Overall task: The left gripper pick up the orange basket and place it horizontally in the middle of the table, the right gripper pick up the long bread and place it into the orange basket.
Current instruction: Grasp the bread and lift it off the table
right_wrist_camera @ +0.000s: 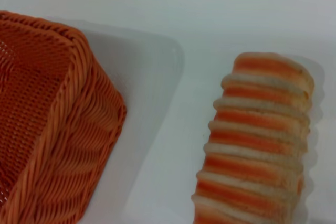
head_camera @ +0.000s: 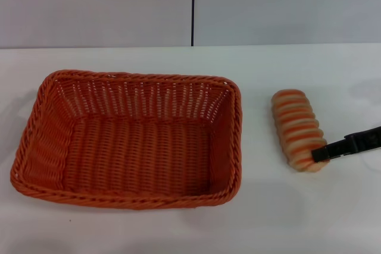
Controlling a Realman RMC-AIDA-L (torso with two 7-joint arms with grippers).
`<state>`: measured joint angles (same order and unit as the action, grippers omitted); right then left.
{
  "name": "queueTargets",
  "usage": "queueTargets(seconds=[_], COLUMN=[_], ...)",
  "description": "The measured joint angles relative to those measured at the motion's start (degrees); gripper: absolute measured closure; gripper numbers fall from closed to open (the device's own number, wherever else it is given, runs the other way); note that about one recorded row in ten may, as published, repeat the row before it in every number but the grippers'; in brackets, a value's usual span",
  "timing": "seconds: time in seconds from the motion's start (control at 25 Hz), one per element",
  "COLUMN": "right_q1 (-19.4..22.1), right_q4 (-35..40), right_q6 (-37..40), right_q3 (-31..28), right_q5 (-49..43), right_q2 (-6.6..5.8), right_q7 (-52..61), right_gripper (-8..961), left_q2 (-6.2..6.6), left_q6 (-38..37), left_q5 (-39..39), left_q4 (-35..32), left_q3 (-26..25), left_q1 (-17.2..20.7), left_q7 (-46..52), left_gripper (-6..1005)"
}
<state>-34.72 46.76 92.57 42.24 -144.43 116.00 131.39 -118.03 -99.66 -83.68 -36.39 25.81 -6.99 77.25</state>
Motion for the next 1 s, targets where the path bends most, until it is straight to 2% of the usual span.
queueTargets(seconds=[0.08,0.28,0.4,0.48,0.52,0.68,0.72,0.88,0.92,0.96,1.0], right_q1=[0.07,0.65,1.07,2.12,2.12,3.28,3.28,2.19,2.19,1.99,1.99], right_q4=[0.00,0.97,3.12,9.37,9.37,21.11,21.11,30.63,30.63,34.73,34.73], right_q6=[-0.21,0.16,1.05,2.79,2.79,5.91,5.91,11.61,11.61,13.65,13.65], right_q3=[-0.09,-0.33,-0.43,-0.17,-0.17,0.22,0.22,1.08,1.08,3.01,3.01], right_q5=[0.40,2.90,3.37,3.54,3.54,3.46,3.46,4.36,4.36,6.02,6.02], right_q2=[0.01,0.02,0.07,0.81,0.81,1.68,1.68,2.53,2.53,2.77,2.77], right_q7=[-0.45,-1.29,-1.20,0.58,0.58,4.40,4.40,6.02,6.02,7.36,7.36], right_gripper=[523,597,609,617,620,636,640,669,678,686,701], left_q2=[0.00,0.00,-0.01,0.00,0.00,0.00,0.00,-0.01,-0.01,-0.03,-0.03], left_q6=[-0.02,-0.10,-0.15,-0.17,-0.17,-0.18,-0.18,-0.18,-0.18,-0.19,-0.18], left_q5=[0.00,0.23,0.29,0.34,0.34,0.37,0.37,0.44,0.45,0.45,0.45], left_q4=[0.04,0.09,0.09,0.09,0.09,0.10,0.10,0.10,0.10,0.14,0.28], left_q3=[0.06,0.08,0.04,-0.05,-0.05,-0.10,-0.10,-0.14,-0.14,-0.14,-0.15], left_q1=[-0.07,-0.14,-0.14,-0.13,-0.13,-0.13,-0.13,-0.14,-0.17,-0.20,-0.27], left_q7=[0.01,0.01,0.01,0.01,0.01,0.01,0.01,0.01,0.01,0.01,0.01], left_gripper=[242,242,242,243,243,243,243,242,242,242,243])
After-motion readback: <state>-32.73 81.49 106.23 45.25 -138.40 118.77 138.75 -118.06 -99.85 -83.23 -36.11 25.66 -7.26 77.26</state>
